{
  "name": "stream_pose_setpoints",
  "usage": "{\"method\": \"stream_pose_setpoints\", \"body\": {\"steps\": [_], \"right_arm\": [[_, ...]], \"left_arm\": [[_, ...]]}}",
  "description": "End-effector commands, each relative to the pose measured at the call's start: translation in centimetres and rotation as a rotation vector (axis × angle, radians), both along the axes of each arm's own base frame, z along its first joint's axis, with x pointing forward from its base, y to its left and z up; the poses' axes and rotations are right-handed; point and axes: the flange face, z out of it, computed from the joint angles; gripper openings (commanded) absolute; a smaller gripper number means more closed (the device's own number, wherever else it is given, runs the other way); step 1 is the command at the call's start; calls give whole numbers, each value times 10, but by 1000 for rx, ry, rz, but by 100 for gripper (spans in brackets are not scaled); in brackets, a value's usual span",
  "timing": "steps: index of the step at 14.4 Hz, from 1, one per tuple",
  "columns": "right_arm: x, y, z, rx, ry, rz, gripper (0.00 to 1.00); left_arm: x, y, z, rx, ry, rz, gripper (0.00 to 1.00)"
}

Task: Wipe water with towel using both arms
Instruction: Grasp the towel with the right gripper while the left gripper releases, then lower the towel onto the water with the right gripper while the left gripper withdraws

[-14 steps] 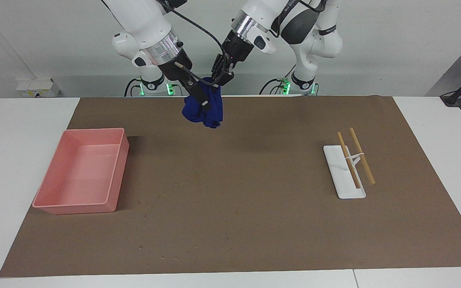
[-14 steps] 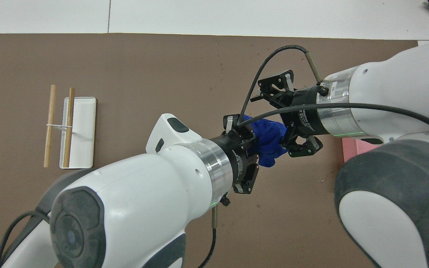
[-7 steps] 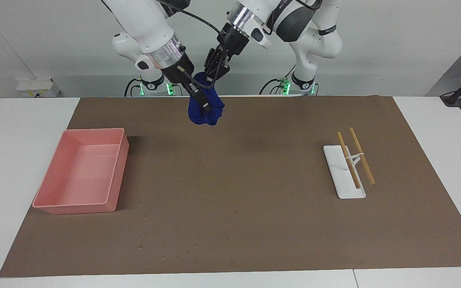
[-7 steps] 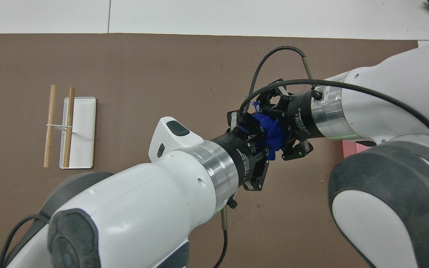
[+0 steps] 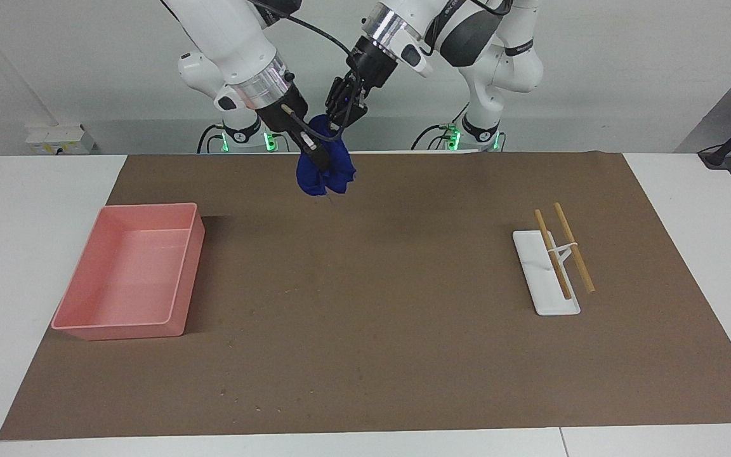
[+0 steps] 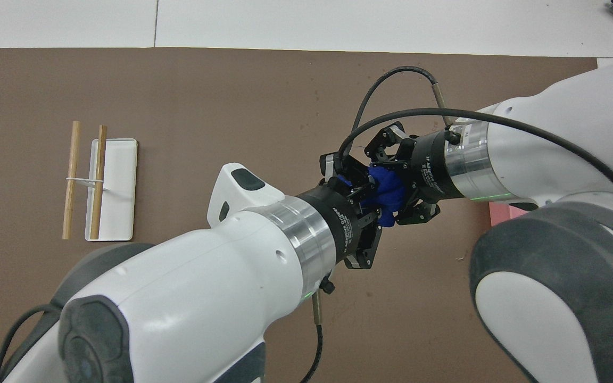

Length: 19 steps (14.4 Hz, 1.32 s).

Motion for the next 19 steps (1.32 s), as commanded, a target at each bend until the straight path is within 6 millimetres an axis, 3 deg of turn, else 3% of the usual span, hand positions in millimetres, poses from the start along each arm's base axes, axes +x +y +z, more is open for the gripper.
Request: {"method": "stream_pose_setpoints", "body": {"steps": [1, 5, 8, 11, 14, 17, 19], "right_arm": [[-4, -1, 1, 14, 21, -8, 0], [8, -20, 3, 9, -20, -25, 0], [26, -47, 2, 8, -121, -7, 0], [47, -55, -12, -7, -194, -15, 0], [72, -75, -48, -71, -255, 52, 0], [103, -108, -95, -113, -319, 112, 0], [123, -114, -128, -134, -362, 125, 0]], "left_arm": [[14, 12, 9, -8, -19, 40, 99], [34, 39, 4, 45, -3, 52, 100], [44, 64, -6, 178, -19, -81, 100], [53, 97, -18, 316, -19, -259, 100], [63, 137, -25, 410, -27, -421, 100], [80, 189, -30, 470, -46, -545, 100], [90, 227, -35, 500, -58, -632, 100]]}}
